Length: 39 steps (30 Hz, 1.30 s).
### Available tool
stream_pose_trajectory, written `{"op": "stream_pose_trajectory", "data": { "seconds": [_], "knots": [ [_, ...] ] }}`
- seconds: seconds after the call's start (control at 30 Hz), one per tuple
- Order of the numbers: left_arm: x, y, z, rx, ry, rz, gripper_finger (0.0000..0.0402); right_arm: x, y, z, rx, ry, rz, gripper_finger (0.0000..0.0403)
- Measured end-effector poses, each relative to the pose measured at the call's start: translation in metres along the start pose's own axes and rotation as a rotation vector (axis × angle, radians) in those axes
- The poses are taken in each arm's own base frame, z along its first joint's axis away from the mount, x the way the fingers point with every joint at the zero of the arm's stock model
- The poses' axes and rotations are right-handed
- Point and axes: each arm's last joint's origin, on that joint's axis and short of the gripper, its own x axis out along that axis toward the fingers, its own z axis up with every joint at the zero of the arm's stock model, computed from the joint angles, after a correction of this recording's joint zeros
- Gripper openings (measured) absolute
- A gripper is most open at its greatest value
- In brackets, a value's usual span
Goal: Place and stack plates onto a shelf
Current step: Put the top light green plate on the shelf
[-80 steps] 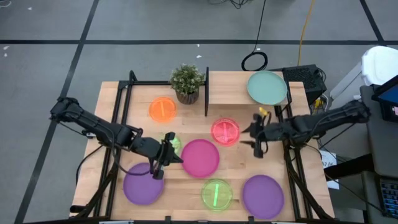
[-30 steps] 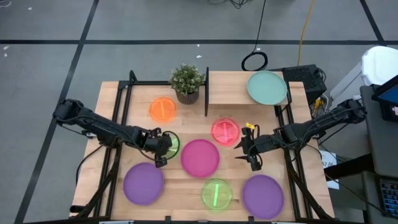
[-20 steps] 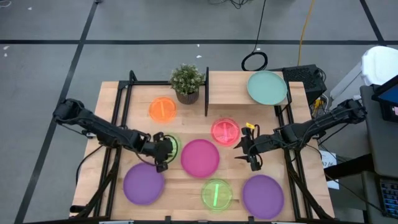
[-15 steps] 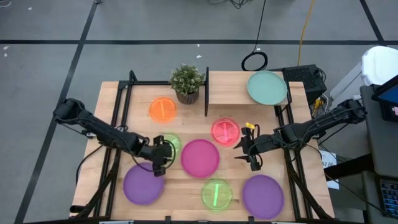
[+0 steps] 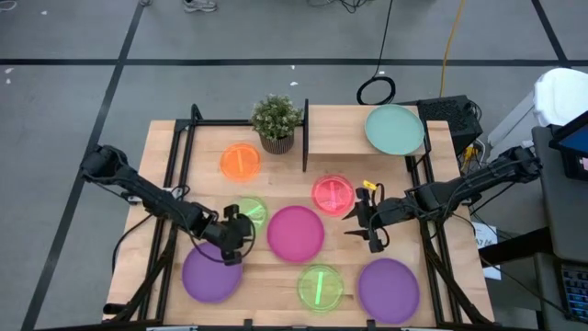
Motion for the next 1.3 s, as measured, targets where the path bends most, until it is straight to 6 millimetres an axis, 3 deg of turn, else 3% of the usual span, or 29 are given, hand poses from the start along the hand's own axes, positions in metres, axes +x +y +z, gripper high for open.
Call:
{"op": "stream_pose_trajectory", "data": {
  "seconds": [0.4, 0.7, 1.3],
  "knots": [
    [0.003, 0.0, -0.008, 0.056, 0.026, 0.043, 0.0083, 0.0, 0.0, 0.0, -0.022, 0.003, -0.015, 0.0178],
    [0.008, 0.003, -0.029, 0.079, 0.08, 0.047, 0.0083, 0.0, 0.0, 0.0, -0.022, 0.003, -0.015, 0.0178],
    [0.015, 0.014, -0.051, 0.25, 0.119, 0.108, 0.0083, 0.0, 0.0, 0.0, -0.03, 0.003, -0.015, 0.0178]
  ]
}}
